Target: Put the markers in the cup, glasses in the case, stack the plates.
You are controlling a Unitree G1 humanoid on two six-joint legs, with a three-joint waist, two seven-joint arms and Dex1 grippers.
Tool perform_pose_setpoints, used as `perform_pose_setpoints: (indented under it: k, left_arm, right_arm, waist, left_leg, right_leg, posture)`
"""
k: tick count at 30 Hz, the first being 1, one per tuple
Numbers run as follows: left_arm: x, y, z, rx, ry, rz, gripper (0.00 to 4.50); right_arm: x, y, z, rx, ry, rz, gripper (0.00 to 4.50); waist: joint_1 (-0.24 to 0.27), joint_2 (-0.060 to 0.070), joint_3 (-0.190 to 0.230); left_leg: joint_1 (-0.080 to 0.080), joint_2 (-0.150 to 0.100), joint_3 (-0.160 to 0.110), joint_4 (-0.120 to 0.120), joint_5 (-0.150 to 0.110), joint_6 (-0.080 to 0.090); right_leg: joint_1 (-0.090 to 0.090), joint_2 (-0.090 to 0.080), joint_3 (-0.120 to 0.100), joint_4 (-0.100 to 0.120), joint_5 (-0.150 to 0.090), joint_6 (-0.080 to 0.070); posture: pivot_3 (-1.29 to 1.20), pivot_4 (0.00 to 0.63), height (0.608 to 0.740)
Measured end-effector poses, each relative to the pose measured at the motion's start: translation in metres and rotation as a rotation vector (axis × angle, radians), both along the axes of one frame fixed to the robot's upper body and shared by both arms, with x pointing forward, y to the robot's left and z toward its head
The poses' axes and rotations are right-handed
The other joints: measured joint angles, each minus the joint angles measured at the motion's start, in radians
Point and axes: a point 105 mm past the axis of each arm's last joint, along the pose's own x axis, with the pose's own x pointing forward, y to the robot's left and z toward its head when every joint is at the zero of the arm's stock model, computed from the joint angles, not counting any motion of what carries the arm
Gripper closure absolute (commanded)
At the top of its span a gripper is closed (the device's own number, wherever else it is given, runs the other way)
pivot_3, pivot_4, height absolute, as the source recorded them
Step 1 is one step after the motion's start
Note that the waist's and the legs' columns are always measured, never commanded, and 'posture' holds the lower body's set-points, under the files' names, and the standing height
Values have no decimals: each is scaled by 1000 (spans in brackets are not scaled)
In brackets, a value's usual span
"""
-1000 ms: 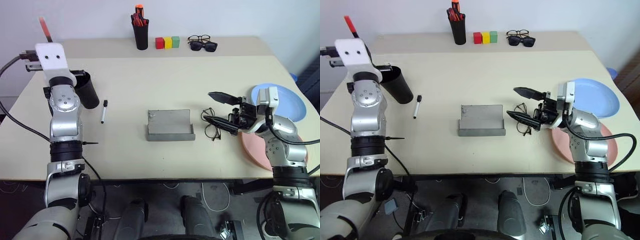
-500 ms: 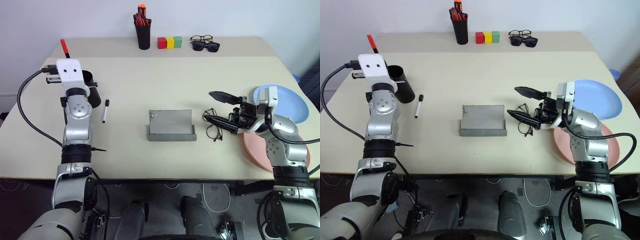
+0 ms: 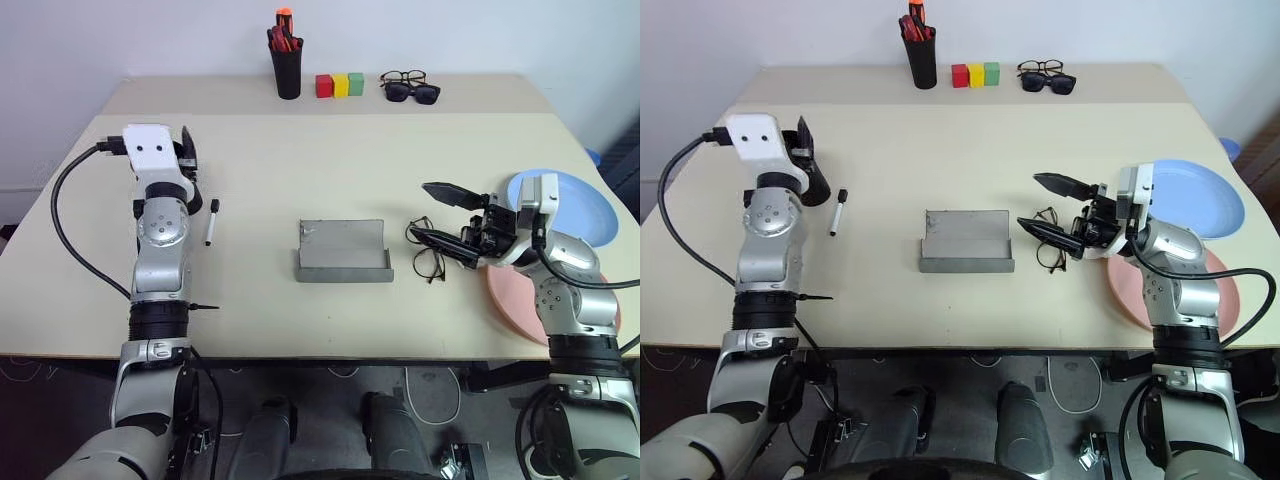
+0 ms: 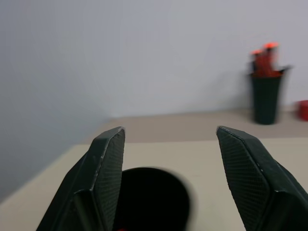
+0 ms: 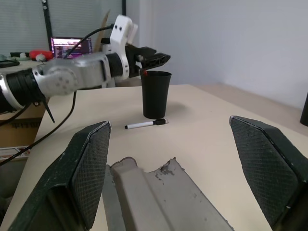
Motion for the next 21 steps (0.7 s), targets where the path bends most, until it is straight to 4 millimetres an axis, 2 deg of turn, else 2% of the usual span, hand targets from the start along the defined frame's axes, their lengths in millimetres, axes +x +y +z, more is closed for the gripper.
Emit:
perform_pose_setpoints:
  k: [4,7,11,16,18,21]
  left_arm:
    - [-3,-33,9,-57,124,-221,1317]
    - [-3,-48,-2,-62,314,-321,1317]
    - [-7,-47,-45,-97,622,-279,1317]
    - [-14,-43,-79,-121,824,-168,1317]
    - [-14,-43,-85,-124,866,-136,1317]
    - [-10,-42,-81,-120,882,-92,1317]
  right_arm:
    - [0,-2,1,4,-3,-13,452]
    - [0,-5,0,7,-2,-29,452]
    - [0,-10,-7,10,20,-57,452]
    - [-1,-12,-13,11,41,-73,452]
    - [-2,-13,-15,11,48,-76,452]
    - [-2,-14,-18,11,54,-79,452]
  waist:
    - [-3,0,0]
    - [-8,0,0]
    - [-12,0,0]
    - [-7,0,0]
    - [-5,0,0]
    - [-4,-1,0]
  left_leg:
    - [0,0,0,0,0,0]
    - [1,0,0,0,0,0]
    - [1,0,0,0,0,0]
    - [1,0,0,0,0,0]
    - [0,0,0,0,0,0]
    - [0,0,0,0,0,0]
  right_leg:
    - [0,0,0,0,0,0]
    - [0,0,0,1,0,0]
    - [0,1,0,1,-1,1]
    - [0,0,0,1,-1,1]
    - [0,0,0,0,-1,1]
    - [0,0,0,0,-1,1]
  posture:
    - [0,150,740]
    - [0,150,740]
    - [0,150,740]
    - [0,150,740]
    - [0,150,740]
    - [0,150,740]
